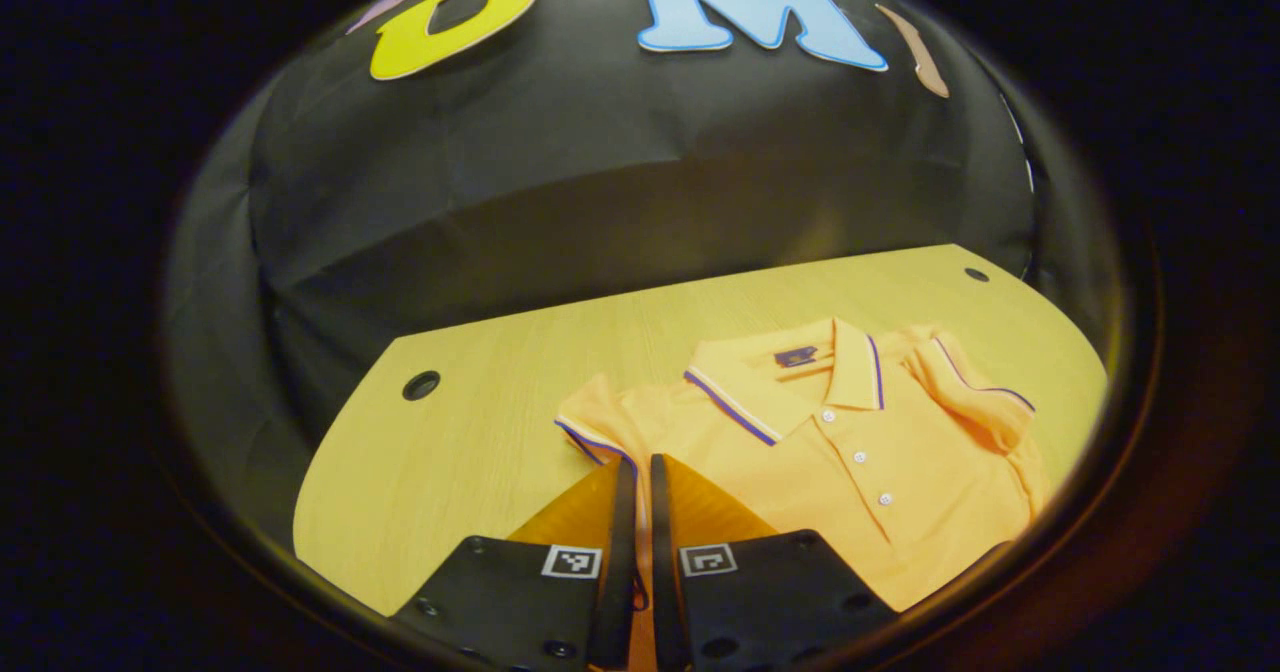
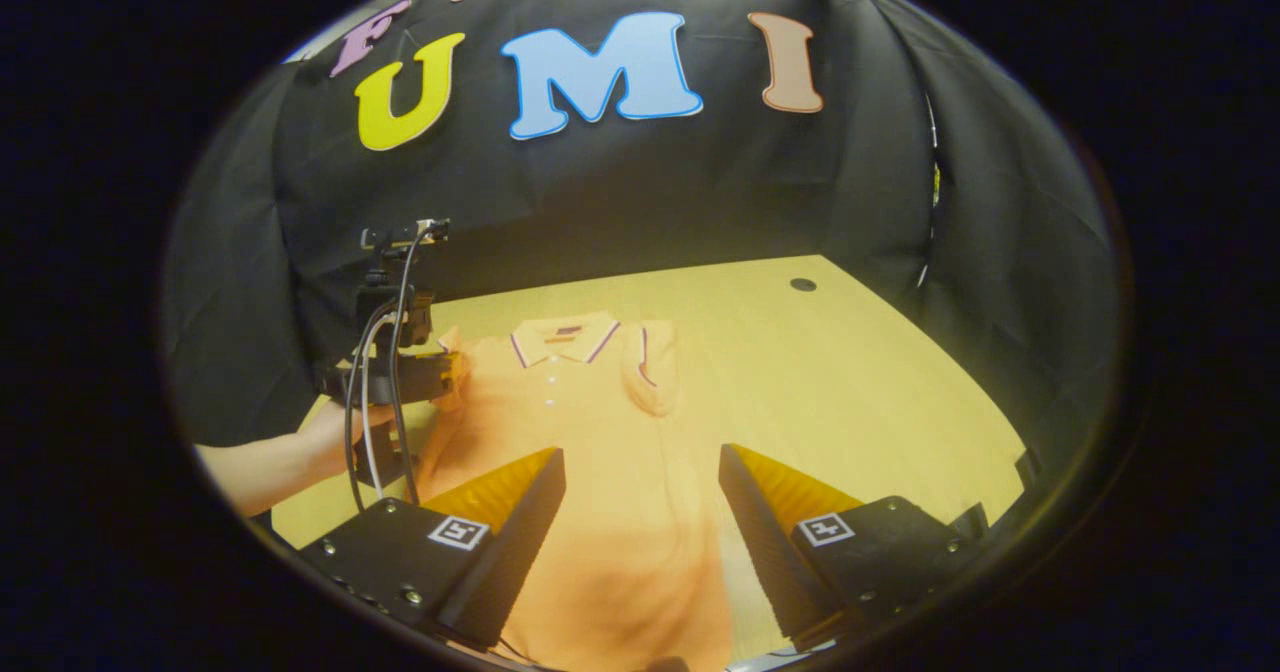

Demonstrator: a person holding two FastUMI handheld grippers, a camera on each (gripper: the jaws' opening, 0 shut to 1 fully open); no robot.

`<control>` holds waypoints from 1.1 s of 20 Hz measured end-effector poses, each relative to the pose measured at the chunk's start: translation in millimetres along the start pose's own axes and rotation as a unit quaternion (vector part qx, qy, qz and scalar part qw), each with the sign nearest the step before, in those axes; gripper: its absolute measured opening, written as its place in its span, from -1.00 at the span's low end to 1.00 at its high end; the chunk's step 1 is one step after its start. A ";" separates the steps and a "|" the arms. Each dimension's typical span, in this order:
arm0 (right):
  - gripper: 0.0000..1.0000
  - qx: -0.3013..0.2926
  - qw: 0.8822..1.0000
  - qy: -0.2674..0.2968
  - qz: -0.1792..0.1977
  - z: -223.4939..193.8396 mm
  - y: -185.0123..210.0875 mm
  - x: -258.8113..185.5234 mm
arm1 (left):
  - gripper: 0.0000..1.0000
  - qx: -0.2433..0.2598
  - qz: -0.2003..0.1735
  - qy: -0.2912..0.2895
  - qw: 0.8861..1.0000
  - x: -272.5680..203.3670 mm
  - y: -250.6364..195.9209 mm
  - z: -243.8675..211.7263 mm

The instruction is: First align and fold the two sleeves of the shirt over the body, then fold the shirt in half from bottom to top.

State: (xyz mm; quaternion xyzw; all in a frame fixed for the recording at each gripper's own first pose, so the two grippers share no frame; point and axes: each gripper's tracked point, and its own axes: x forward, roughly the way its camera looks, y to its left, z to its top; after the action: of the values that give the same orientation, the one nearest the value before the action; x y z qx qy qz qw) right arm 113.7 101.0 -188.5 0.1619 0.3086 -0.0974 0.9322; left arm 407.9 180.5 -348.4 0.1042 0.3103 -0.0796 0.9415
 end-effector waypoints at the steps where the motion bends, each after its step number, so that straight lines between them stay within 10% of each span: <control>1: 0.93 0.001 1.000 -0.001 -0.002 0.8 -3.3 -1.0 | -0.70 0.000 -0.008 0.001 1.000 0.8 -4.3 -0.1; 5: 0.93 -0.001 1.000 -0.008 -0.006 3.2 -13.4 -3.9 | -0.37 0.002 -0.014 0.006 1.000 -8.2 -11.6 -2.4; 10: 0.93 -0.025 1.000 -0.004 0.001 -8.3 -22.8 -3.7 | 0.89 -0.036 -0.027 0.000 0.999 -48.2 -19.2 -8.9; 22: 0.93 -0.053 0.997 0.056 0.032 -99.0 -34.7 -17.9 | 0.90 -0.073 -0.035 0.038 0.996 -190.1 -29.1 -105.1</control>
State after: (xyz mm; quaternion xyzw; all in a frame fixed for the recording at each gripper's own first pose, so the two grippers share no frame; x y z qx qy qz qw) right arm 35.9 106.1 -260.9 0.1275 0.3593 -0.0420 0.9235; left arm 190.9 194.5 -321.0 0.0270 0.3546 -0.0854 0.9307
